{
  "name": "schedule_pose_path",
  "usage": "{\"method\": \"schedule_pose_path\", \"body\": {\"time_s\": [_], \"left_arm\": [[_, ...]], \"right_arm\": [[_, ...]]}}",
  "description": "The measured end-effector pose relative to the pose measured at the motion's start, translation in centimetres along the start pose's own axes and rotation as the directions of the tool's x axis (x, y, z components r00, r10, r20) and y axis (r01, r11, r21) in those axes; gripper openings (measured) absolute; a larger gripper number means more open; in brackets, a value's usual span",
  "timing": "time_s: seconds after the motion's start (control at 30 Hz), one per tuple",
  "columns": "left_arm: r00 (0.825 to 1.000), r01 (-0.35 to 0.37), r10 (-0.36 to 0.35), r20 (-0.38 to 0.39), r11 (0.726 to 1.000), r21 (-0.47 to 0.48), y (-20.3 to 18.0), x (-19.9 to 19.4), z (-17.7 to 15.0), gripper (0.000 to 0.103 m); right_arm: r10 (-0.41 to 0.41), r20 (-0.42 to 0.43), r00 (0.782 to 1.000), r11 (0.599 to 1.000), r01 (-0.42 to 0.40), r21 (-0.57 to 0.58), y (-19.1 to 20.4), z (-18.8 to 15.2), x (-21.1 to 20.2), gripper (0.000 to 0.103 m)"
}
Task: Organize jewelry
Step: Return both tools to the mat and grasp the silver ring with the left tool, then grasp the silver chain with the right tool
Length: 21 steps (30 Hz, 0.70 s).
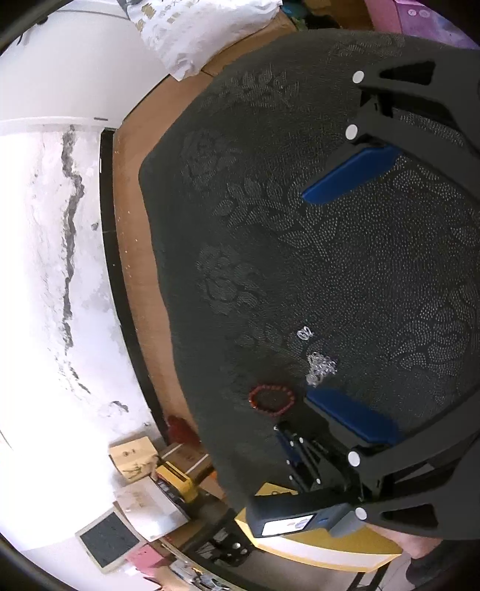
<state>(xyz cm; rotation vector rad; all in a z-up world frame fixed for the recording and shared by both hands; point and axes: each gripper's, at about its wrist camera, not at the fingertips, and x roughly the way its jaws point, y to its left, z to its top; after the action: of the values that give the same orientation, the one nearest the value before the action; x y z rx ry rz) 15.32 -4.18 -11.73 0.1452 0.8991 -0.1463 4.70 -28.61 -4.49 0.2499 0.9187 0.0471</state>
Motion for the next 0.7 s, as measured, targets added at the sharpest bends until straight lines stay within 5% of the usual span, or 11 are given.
{"method": "schedule_pose_path", "body": {"time_s": [0.3, 0.47, 0.63, 0.7], "left_arm": [[1.000, 0.004, -0.003, 0.017, 0.998, -0.056, 1.4, -3.8, 0.4, 0.018], [0.998, 0.027, -0.022, 0.054, 0.995, -0.092, 2.4, -7.3, 0.6, 0.018], [0.997, 0.044, -0.037, 0.070, 0.994, -0.097, 3.4, -9.0, 0.3, 0.018], [0.997, 0.044, -0.038, 0.068, 0.994, -0.101, 4.1, -9.3, 0.1, 0.018]], "right_arm": [[-0.083, -0.087, 0.993, 0.986, 0.069, -0.153, 1.9, -2.0, 5.3, 0.096], [-0.024, -0.092, 0.995, 0.990, 0.010, -0.144, 2.9, -2.9, 6.8, 0.096], [-0.104, -0.072, 0.992, 0.976, 0.088, -0.197, 4.0, -2.7, 8.9, 0.094], [-0.071, -0.077, 0.995, 0.985, 0.057, -0.166, 4.3, -2.5, 8.9, 0.094]]}}
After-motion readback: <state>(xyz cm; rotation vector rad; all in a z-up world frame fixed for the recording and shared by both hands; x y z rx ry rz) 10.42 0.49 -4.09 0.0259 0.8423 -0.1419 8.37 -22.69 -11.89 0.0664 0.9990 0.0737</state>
